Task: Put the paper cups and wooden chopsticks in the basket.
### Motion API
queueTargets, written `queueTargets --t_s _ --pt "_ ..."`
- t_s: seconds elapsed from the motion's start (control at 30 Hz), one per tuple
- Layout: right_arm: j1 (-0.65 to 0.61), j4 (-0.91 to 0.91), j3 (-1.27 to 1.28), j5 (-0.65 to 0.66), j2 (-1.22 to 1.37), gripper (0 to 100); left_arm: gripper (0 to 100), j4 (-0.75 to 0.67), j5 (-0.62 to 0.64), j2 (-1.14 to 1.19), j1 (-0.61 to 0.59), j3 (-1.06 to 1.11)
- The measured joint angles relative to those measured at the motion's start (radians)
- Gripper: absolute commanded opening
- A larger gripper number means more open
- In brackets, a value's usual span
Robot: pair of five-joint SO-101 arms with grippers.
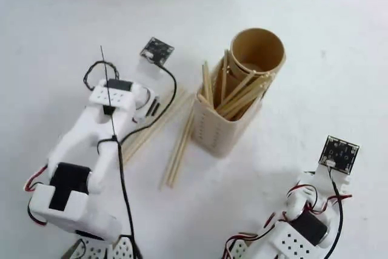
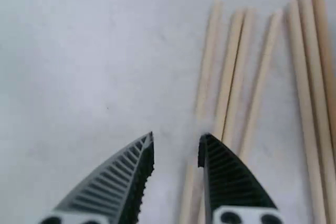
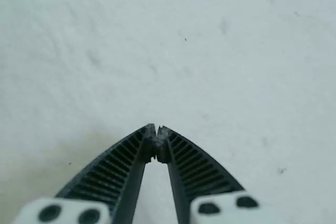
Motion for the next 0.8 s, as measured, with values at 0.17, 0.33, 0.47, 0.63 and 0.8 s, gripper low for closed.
queueTargets --t_s 0.17,0.33,0.47,0.63,0.8 --pt "0.000 0.000 0.000 0.000 0.000 1.8 15 0.038 0.000 0.017 0.006 -0.026" --pt "-0.002 0.000 0.000 0.000 0.000 1.8 15 0.044 0.000 0.021 0.034 -0.026" --pt "-0.002 0.000 0.000 0.000 0.000 1.8 15 0.048 0.000 0.095 0.035 -0.063" --pt "0.000 0.000 0.000 0.000 0.000 1.8 13 0.130 0.017 0.215 0.037 -0.199" --pt "-0.002 0.000 0.000 0.000 0.000 1.8 5 0.230 0.066 0.308 0.038 -0.334"
